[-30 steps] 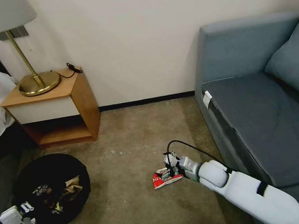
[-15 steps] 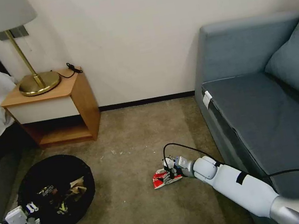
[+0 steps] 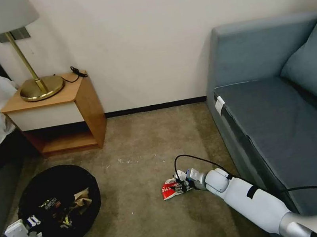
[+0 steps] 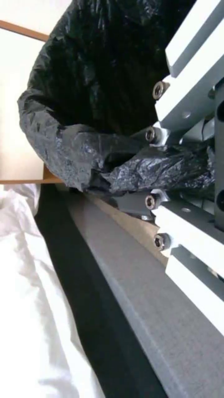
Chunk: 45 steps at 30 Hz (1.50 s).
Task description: Pick up the trash bin, then pick up the garbage on the floor and place it into the trash bin.
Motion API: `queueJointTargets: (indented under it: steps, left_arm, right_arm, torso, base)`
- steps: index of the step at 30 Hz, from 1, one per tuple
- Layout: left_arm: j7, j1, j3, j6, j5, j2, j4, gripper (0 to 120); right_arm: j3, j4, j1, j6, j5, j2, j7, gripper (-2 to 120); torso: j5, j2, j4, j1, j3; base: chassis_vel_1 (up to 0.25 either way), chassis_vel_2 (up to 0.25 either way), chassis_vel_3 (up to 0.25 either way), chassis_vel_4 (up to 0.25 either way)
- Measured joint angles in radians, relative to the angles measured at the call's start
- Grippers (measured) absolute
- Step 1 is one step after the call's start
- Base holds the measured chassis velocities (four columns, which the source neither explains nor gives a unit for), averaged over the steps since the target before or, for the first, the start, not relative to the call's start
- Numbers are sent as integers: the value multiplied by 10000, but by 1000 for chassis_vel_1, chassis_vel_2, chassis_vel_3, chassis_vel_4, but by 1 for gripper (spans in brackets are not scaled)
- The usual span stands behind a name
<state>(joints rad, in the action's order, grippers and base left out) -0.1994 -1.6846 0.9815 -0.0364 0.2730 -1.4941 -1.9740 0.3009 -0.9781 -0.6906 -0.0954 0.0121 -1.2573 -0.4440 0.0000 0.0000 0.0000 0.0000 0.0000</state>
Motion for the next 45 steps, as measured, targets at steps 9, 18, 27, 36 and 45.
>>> queueJointTargets:
  steps: [9,18,27,36,45]
  left_arm:
    - [-36,-78,23,-53,1,-36,-27,6]
    - [-64,-77,-12,-69,-79,-59,-29,6]
    - [-79,-51,-35,-71,-195,-62,-37,6]
    - [-79,-52,-95,-71,-370,-136,-104,6]
    - [-70,-118,-145,-70,-514,-195,-236,6]
  right_arm:
    - [-163,-56,-261,277,-249,64,-36,7]
    - [-361,-249,-471,606,20,76,139,0]
    - [650,-1963,-447,1807,5534,-15,595,0]
    - [2788,-3228,157,3164,7617,-865,1601,0]
    - [3894,-3082,659,3946,7903,-1948,1837,0]
  torso:
    - [0,0,0,0,0]
    - [0,0,0,0,0]
    - [0,0,0,0,0]
    - [-3,0,1,0,-1]
    - [-2,0,2,0,0]
  base:
    - [0,0,0,0]
    - [0,0,0,0]
    - [0,0,0,0]
    - [0,0,0,0]
    - [0,0,0,0]
